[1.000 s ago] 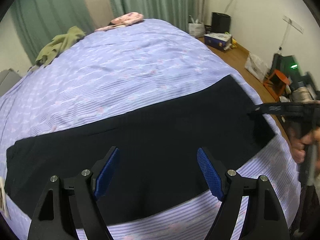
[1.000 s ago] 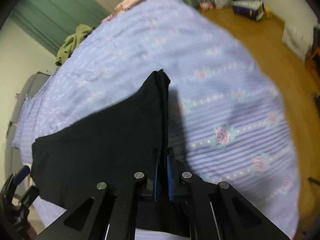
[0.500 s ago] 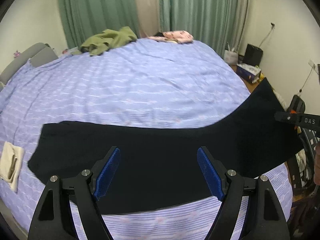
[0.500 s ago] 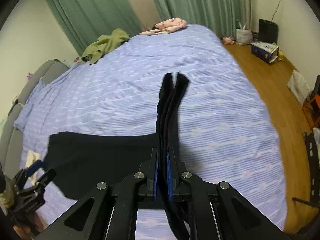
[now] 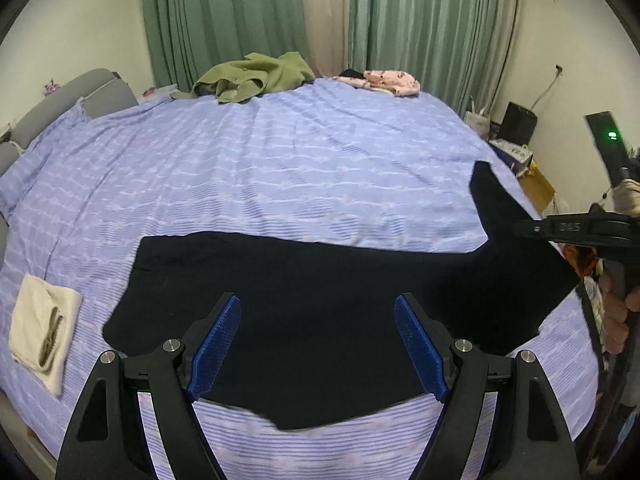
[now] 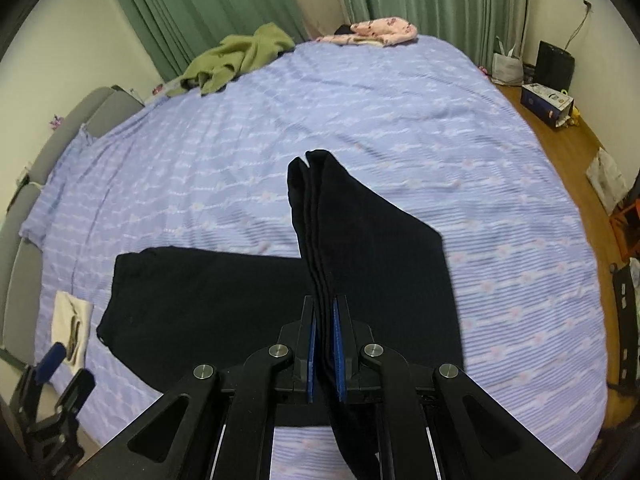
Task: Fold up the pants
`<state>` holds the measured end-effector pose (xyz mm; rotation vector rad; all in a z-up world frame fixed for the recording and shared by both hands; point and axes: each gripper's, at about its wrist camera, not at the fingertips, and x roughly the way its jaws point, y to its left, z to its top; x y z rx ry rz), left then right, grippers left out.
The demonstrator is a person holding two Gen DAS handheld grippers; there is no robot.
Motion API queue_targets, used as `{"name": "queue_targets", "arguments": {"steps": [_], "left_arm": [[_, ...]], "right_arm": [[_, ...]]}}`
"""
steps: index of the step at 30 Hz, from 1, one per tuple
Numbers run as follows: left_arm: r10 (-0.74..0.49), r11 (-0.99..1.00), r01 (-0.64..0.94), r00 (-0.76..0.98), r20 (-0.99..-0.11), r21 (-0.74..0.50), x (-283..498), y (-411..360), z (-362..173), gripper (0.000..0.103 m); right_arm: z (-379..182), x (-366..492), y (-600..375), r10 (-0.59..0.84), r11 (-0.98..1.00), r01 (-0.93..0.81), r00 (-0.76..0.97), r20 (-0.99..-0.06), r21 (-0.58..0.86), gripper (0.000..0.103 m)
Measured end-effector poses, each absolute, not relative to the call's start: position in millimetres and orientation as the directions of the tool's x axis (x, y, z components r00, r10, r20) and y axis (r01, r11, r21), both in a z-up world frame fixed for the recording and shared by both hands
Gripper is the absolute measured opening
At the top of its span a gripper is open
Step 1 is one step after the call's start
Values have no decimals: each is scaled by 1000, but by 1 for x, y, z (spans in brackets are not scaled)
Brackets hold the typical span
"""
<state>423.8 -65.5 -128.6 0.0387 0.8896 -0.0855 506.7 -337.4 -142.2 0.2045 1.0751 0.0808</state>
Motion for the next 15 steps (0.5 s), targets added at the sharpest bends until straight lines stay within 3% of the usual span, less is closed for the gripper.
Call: {"name": "queue_targets", "arguments": {"steps": [15], "left_arm": [[-62, 982, 182, 577, -814, 53, 458, 24, -184, 79]], "right_arm": [[-268, 554, -189, 115, 990, 45, 268, -956, 132, 9]]}}
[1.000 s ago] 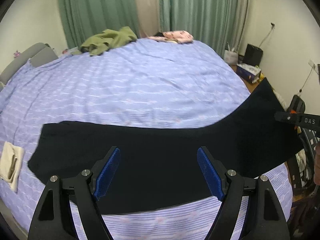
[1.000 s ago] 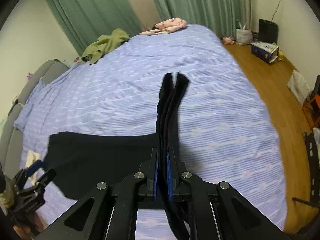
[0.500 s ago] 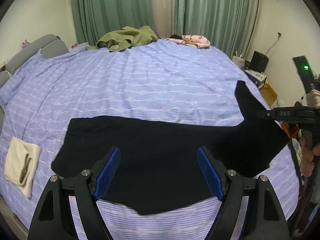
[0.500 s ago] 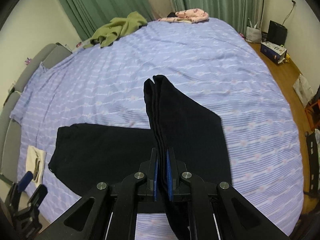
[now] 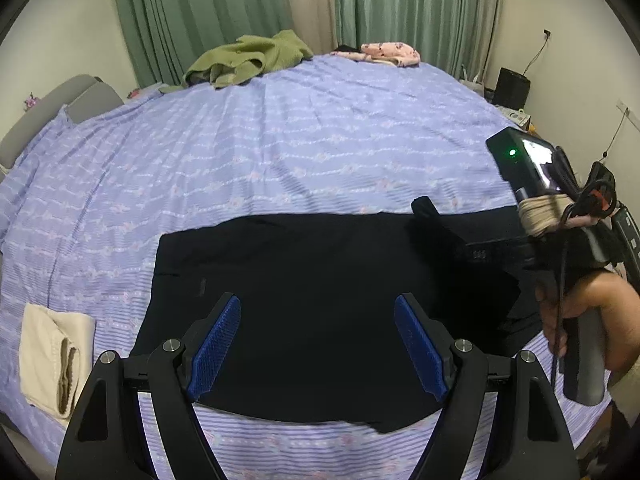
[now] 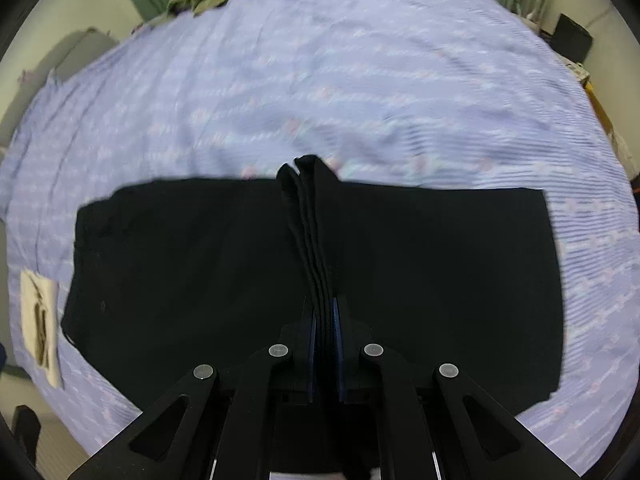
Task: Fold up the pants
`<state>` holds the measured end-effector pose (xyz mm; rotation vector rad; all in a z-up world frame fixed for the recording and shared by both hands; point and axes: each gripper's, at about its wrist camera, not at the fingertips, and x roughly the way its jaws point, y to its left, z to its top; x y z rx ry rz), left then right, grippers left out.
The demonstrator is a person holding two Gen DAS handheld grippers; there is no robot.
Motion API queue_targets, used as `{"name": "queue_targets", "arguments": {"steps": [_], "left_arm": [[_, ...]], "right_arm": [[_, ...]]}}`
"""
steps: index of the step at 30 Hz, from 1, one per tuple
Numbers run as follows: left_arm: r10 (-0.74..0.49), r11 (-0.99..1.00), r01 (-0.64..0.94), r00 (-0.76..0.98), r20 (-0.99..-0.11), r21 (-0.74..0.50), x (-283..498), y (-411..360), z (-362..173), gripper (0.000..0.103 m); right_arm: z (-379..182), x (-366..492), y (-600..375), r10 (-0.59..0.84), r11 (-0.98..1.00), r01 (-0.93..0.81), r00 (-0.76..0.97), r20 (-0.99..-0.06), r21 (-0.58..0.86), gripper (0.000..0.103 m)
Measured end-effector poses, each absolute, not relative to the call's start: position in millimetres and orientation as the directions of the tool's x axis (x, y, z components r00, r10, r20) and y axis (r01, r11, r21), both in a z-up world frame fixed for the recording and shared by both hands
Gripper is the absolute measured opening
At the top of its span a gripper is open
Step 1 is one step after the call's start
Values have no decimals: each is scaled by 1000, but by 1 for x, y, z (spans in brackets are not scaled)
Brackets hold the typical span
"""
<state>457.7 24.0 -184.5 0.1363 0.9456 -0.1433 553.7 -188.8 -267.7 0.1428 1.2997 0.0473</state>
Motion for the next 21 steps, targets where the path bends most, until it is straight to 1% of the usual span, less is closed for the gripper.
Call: {"name": "queue_targets", "arguments": {"steps": [2, 5, 6, 7, 8, 11, 12, 13, 14, 16, 19, 21], "left_arm": [[-53, 984, 171, 568, -821, 54, 462, 34, -193, 79], [-41, 989, 143, 557, -830, 46, 465, 50, -201, 79], [-41, 991, 128, 553, -832, 36, 465, 57, -203, 79], [-40, 993, 116, 550, -835, 29, 466, 62, -205, 79], [-36, 995, 97, 545, -837, 20, 466, 70, -207, 79], [-16, 999, 33, 538, -843, 2, 462, 96, -212, 79], [-10, 1000, 11, 536, -844, -5, 460, 105, -214, 79], [-7, 1000, -10, 534, -845, -15, 458, 115, -215, 79], [-6, 999, -30, 533, -846, -26, 453, 127, -217, 80], [7, 997, -63, 531, -847, -32, 444, 149, -220, 80], [22, 995, -93, 535, -844, -33, 429, 177, -224, 82], [27, 993, -115, 537, -843, -41, 419, 196, -230, 83]], "right_arm": [[-279, 556, -176, 103, 993, 34, 249, -963, 115, 11], [-288, 557, -164, 142, 988, 36, 210, -967, 153, 24], [-288, 557, -160, 177, 982, 30, 203, -963, 187, 31], [-286, 556, -155, 220, 973, 25, 202, -954, 229, 36], [-280, 551, -150, 277, 958, 10, 208, -938, 285, 38], [-265, 540, -138, 356, 932, -14, 223, -908, 362, 40], [-258, 534, -134, 364, 929, -19, 230, -903, 369, 45], [-251, 528, -129, 357, 932, -29, 240, -902, 362, 51], [-241, 520, -124, 341, 939, -44, 260, -903, 342, 53], [-226, 508, -114, 293, 956, -65, 294, -910, 286, 63], [-206, 489, -96, 218, 976, -78, 345, -913, 203, 71], [-198, 478, -86, 206, 979, -78, 363, -909, 191, 75]]}}
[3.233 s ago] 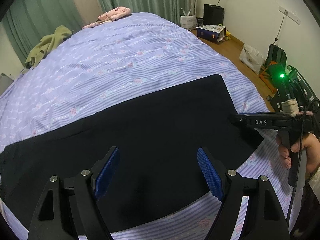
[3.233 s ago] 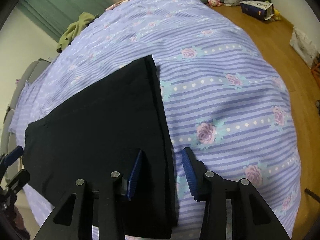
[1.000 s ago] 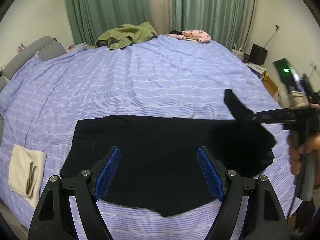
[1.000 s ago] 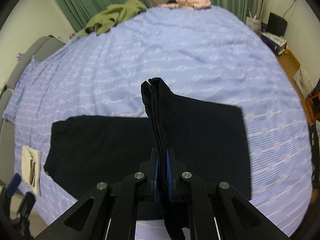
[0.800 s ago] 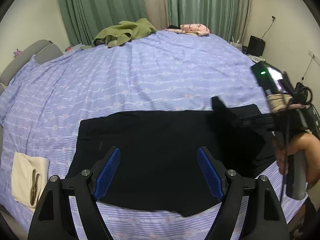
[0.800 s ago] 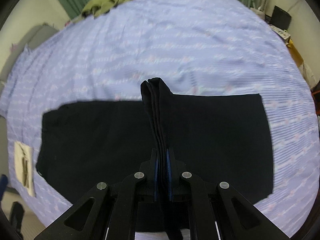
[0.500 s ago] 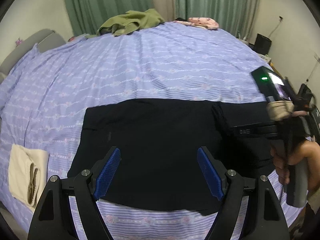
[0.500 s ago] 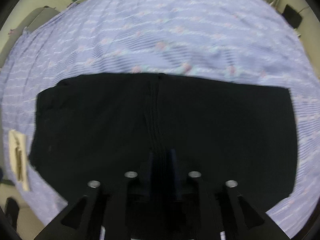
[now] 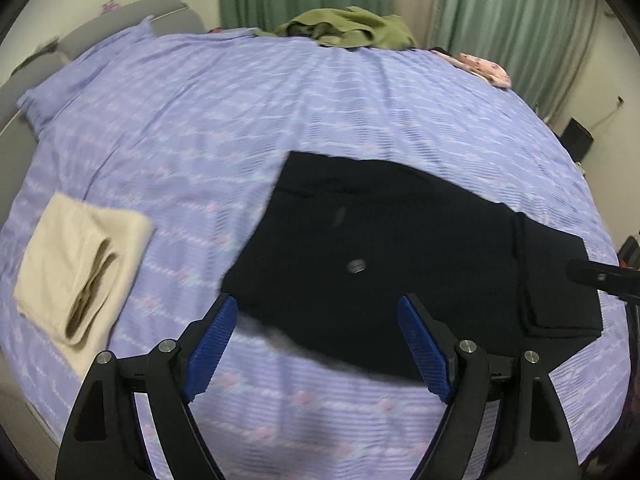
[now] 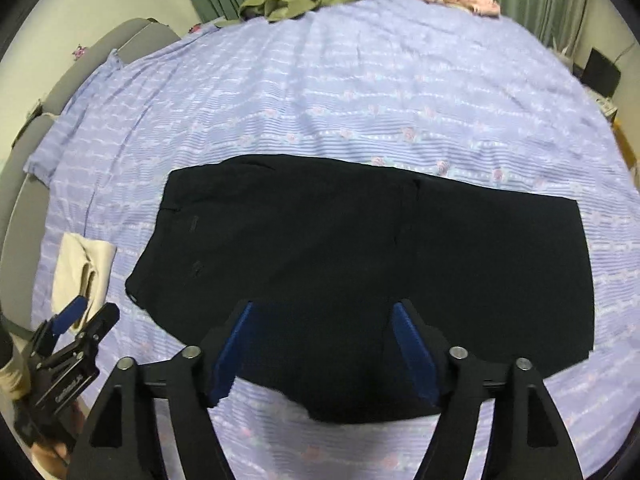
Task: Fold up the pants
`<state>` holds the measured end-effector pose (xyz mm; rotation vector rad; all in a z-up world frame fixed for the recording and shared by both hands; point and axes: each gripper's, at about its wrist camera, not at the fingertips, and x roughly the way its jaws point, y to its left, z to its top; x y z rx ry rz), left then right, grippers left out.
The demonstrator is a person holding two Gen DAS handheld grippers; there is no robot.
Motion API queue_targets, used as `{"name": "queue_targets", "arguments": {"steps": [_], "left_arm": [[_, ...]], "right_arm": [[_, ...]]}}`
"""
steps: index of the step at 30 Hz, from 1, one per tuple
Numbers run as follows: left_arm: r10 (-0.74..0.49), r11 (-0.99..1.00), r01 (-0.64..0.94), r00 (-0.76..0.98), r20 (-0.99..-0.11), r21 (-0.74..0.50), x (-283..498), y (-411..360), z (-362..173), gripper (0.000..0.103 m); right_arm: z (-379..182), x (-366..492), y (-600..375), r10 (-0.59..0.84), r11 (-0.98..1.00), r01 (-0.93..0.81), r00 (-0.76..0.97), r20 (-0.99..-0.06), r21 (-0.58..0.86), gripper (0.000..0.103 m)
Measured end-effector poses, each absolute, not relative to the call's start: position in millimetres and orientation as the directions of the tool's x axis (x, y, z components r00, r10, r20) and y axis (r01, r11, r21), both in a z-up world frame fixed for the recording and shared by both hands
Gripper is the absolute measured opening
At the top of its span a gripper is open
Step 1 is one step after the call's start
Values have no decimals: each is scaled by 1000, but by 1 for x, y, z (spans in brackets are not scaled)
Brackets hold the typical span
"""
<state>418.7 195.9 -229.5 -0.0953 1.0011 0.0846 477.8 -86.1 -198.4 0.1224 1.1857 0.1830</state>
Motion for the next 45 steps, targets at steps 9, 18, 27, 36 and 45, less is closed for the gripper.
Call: {"name": "queue_targets", "arguments": {"steps": [9, 18, 27, 36, 45], "left_arm": [[-121, 911, -280, 523, -844, -304, 420, 276, -286, 83], [-330, 730, -414, 484, -811, -544, 457, 304, -361, 80], [-408, 728, -348, 472, -781, -590, 485, 277, -360, 60], [-488, 520, -410, 577, -655, -749, 488, 279, -376, 61], [-349, 714, -382, 532, -771, -587, 503, 237, -325, 17]], "right_arm": [[-236, 458, -24, 216, 975, -108, 259, -942, 193, 76], [-262, 468, 10, 222, 971, -140, 203, -954, 196, 76], [-268, 476, -3, 227, 973, -94, 201, -953, 212, 76], [-258, 462, -28, 237, 971, -32, 245, -940, 237, 76], [-251, 451, -55, 223, 974, -14, 258, -940, 227, 76]]}}
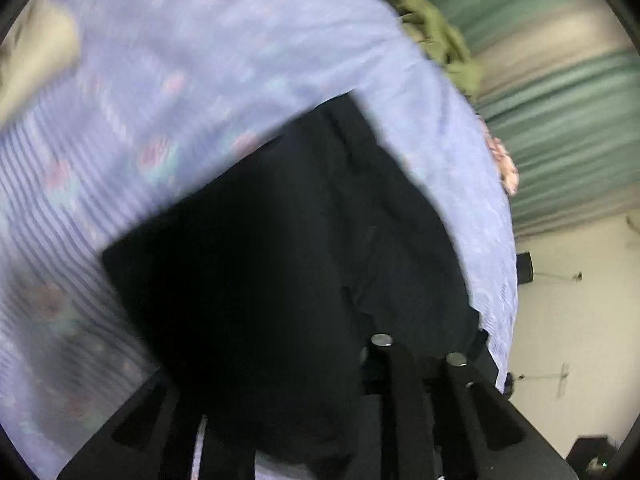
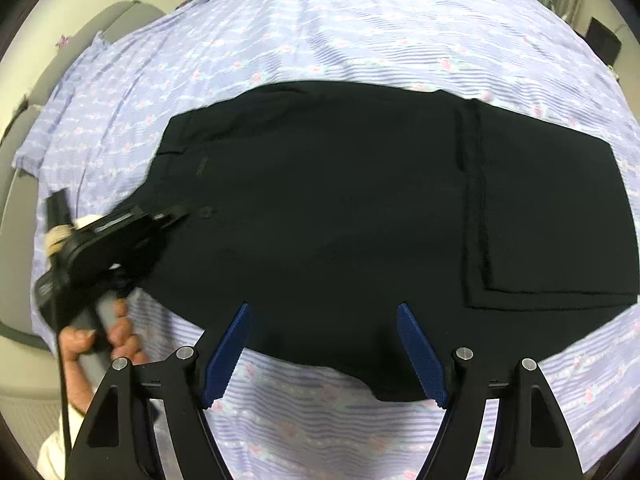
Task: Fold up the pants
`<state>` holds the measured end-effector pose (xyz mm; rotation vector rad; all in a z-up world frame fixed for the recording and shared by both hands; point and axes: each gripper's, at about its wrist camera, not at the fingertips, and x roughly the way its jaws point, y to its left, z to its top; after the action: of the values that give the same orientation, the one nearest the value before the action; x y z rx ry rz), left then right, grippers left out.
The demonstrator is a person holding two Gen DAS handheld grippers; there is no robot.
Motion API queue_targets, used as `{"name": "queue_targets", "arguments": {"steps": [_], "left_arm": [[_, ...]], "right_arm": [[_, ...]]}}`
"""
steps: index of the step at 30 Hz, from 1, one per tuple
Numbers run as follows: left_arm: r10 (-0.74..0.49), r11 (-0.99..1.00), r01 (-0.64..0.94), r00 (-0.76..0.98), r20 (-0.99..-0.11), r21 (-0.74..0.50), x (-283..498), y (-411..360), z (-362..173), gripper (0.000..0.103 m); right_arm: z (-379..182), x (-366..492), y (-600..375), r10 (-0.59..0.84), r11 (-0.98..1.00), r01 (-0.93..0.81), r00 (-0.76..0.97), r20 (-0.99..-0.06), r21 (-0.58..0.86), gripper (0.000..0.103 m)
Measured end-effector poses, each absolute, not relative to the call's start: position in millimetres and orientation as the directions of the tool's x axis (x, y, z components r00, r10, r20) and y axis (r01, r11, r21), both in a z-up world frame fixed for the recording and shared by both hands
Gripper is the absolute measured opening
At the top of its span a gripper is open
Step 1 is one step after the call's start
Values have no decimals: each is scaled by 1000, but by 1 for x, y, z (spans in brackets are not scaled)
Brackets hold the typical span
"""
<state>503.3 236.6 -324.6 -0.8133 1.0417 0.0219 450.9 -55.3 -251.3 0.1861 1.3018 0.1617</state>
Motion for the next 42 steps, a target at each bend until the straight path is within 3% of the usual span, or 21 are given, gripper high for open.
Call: {"name": "queue_targets", "arguments": {"steps": [3, 10, 20, 27, 34, 40, 42], "left_arm": [[-284, 805, -297, 567, -773, -514, 501, 210, -274, 17], [-113, 973, -81, 645, -756, -215, 494, 120, -172, 17], [-100, 991, 133, 671, -735, -13, 478, -42, -102, 17], [-71, 975, 210, 615, -786, 76, 480, -159, -129, 16], [-19, 953, 276, 466, -885, 125, 489, -273, -219, 16], [45, 959, 234, 422, -905, 157, 473, -313, -256, 17], [56, 961, 225, 411, -910, 161, 477, -320, -261, 23]], "right_arm": [[-238, 445, -86, 229, 970, 18, 283, -931, 244, 76], [-186, 408, -177, 225, 955, 98, 379, -898, 281, 76], [-122, 334, -304, 161, 939, 181, 521, -838, 293, 76], [-109, 305, -399, 123, 921, 242, 563, -817, 305, 76], [-129, 300, -482, 79, 919, 291, 525, -848, 266, 76], [-158, 306, -528, 97, 922, 288, 479, -873, 260, 76], [-167, 309, -539, 111, 920, 288, 462, -880, 267, 76]]}}
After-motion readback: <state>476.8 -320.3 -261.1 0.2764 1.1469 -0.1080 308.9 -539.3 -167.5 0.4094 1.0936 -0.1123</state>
